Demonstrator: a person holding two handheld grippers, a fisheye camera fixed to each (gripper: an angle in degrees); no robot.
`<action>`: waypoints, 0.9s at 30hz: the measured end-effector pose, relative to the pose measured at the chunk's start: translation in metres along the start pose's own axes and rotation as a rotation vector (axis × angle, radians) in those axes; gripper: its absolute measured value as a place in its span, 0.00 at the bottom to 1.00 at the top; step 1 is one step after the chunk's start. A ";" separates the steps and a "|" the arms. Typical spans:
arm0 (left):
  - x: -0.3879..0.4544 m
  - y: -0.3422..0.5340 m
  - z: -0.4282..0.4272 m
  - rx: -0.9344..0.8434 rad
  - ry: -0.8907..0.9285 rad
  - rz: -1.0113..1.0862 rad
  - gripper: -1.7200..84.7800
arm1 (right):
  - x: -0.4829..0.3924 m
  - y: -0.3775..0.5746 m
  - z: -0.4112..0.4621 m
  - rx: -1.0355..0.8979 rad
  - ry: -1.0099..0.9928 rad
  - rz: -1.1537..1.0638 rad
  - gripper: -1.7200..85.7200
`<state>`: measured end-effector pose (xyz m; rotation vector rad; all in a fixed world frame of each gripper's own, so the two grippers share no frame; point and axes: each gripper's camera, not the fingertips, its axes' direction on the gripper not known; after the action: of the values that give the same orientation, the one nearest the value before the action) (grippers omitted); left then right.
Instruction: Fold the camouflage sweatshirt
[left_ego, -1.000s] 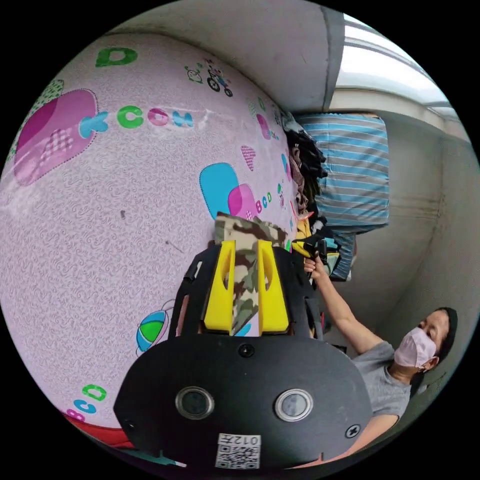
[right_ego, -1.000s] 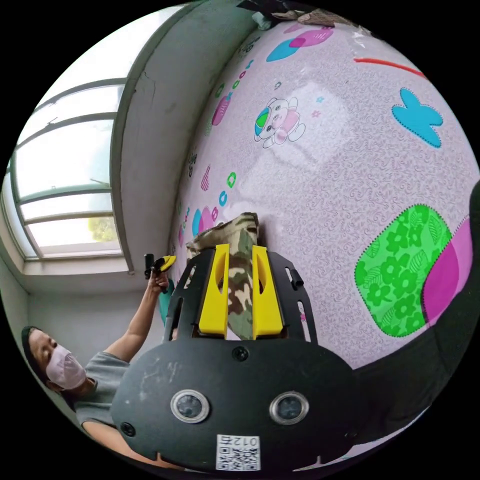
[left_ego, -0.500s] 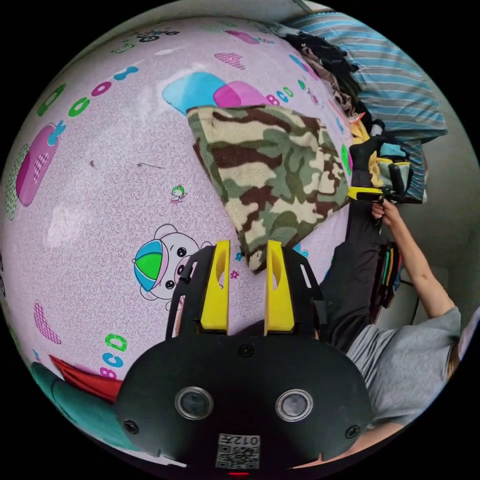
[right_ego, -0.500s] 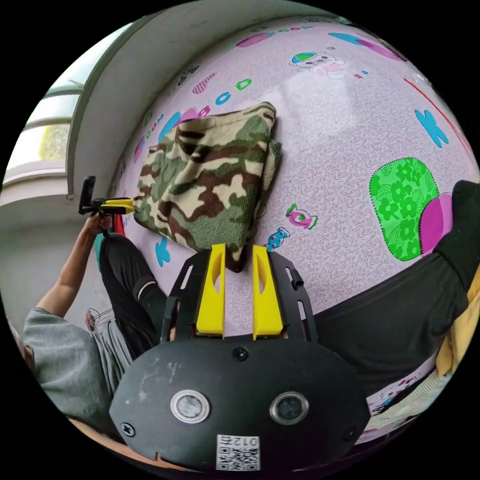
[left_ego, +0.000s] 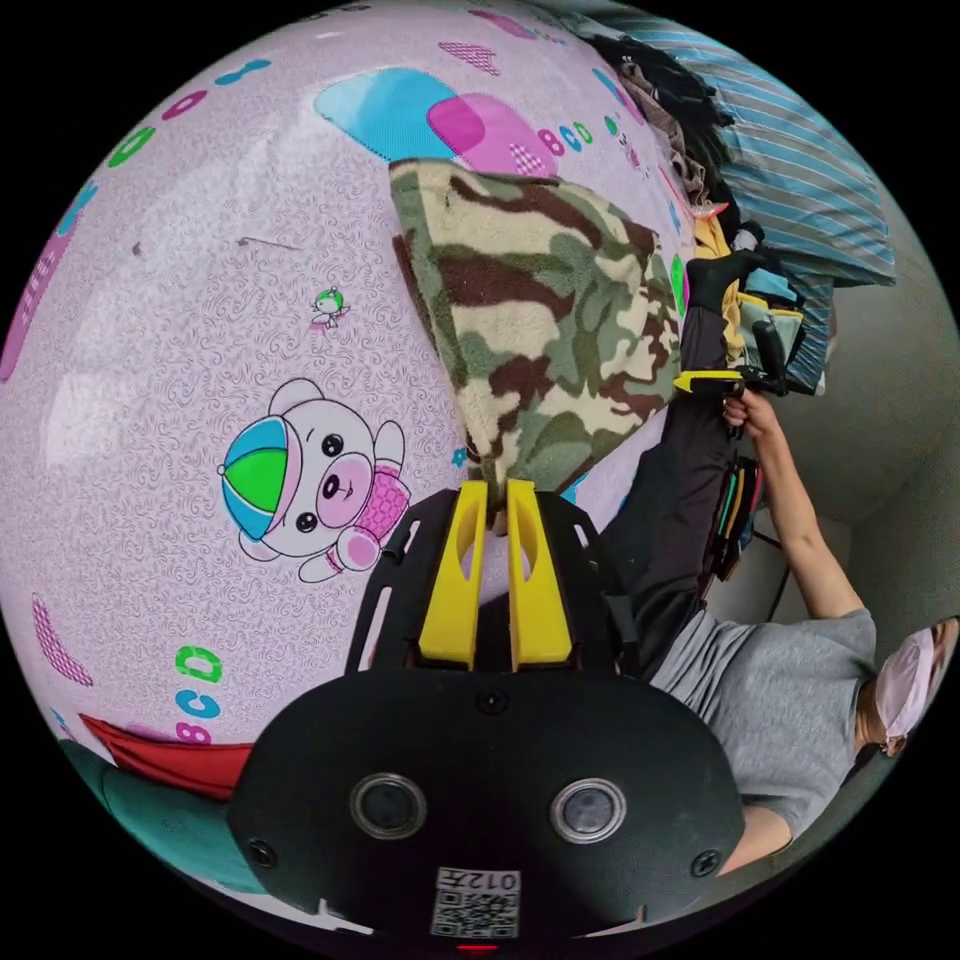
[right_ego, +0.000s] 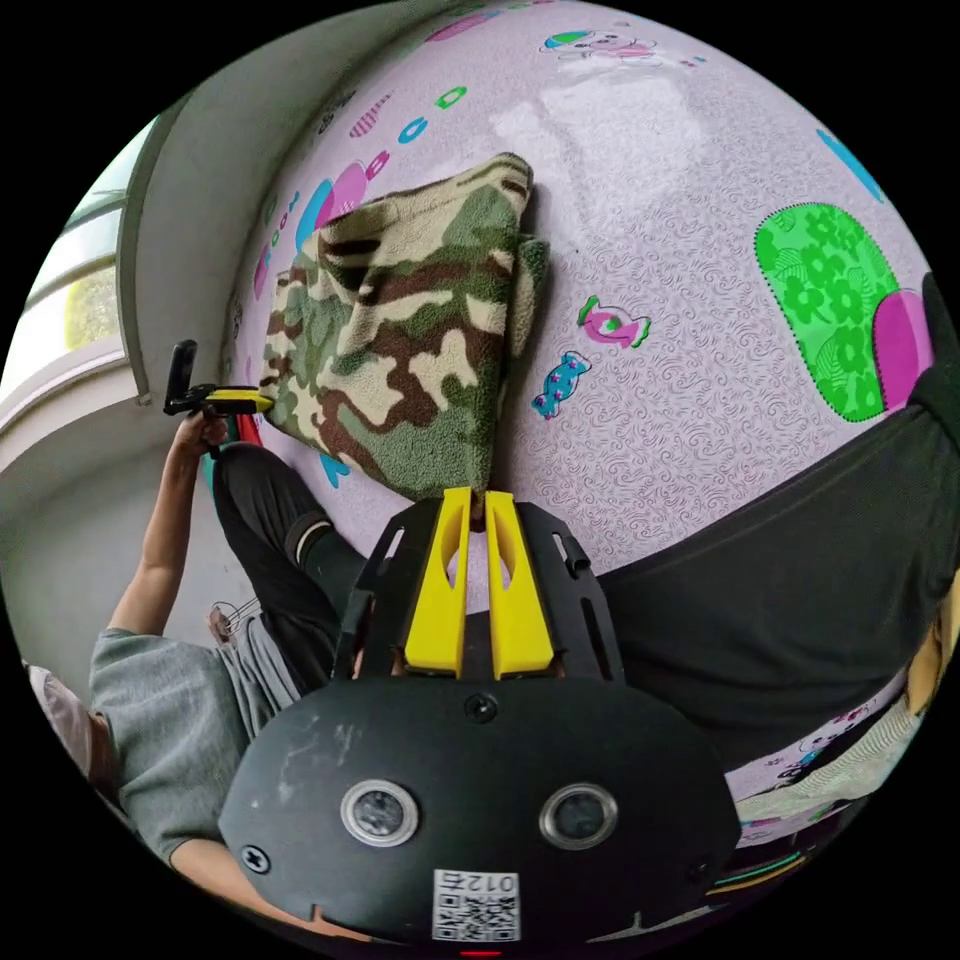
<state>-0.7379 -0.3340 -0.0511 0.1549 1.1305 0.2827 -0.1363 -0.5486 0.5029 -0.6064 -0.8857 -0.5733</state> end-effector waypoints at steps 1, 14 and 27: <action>-0.002 0.002 -0.008 0.041 -0.001 -0.011 0.07 | -0.003 0.002 -0.006 0.022 0.020 -0.006 0.06; 0.025 -0.062 -0.028 0.302 -0.225 0.010 0.14 | -0.027 -0.055 -0.068 0.364 0.151 -0.005 0.11; 0.050 -0.076 -0.002 0.302 -0.376 0.061 0.04 | -0.057 -0.033 -0.075 0.435 0.217 -0.047 0.01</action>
<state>-0.7089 -0.3911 -0.1155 0.4906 0.7897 0.1274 -0.1485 -0.6115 0.4266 -0.1269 -0.7875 -0.4589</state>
